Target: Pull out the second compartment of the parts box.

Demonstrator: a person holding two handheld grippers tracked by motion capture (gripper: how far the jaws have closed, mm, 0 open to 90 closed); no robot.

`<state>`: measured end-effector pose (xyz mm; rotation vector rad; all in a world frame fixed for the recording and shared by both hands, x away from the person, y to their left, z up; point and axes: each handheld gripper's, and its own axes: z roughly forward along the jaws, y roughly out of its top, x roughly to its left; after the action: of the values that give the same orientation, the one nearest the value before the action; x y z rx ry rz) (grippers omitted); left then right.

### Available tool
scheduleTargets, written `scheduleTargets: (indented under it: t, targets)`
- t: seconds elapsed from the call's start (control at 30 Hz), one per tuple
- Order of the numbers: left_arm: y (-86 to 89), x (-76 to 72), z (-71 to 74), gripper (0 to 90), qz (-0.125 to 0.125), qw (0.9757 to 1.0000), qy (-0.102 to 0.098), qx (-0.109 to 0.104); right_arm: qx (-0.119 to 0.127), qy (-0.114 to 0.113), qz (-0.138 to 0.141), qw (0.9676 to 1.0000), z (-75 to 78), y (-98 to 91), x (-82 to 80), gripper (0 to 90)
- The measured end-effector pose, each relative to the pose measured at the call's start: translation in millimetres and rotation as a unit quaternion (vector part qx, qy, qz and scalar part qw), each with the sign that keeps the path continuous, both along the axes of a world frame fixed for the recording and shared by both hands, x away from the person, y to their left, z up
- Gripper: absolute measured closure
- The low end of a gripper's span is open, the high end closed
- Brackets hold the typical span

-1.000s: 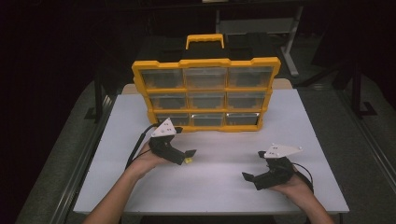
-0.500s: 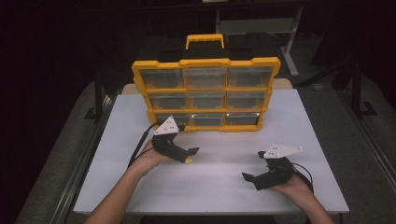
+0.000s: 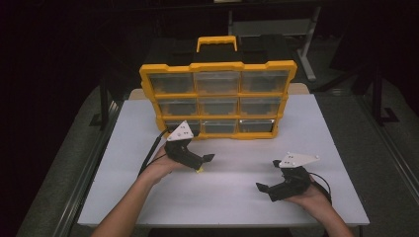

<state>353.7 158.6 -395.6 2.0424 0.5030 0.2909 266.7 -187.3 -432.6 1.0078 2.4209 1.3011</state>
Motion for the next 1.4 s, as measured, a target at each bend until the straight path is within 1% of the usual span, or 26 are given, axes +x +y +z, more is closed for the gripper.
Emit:
scheduleTargets:
  t: [0.4,1.07,1.1,1.4]
  targets:
    - [-9.9,3.2,0.6,0.0,-0.003,1.0,-0.001,0.0,-0.001,0.0,0.0,1.0,0.0,-0.1,-0.1,0.0]
    - [-29.4,10.9,-0.8,0.0,-0.015,0.9998,-0.006,-0.008,0.001,0.002,0.002,1.0,-0.7,-0.6,0.4,0.0]
    - [-31.6,12.2,-1.1,0.0,-0.015,0.9998,-0.005,-0.011,0.001,0.003,0.001,1.0,-0.7,-0.3,0.4,0.0]
    - [-37.3,13.7,-3.4,0.0,-0.022,0.9997,-0.011,-0.009,0.001,0.004,0.003,1.0,-1.0,0.3,0.5,0.0]
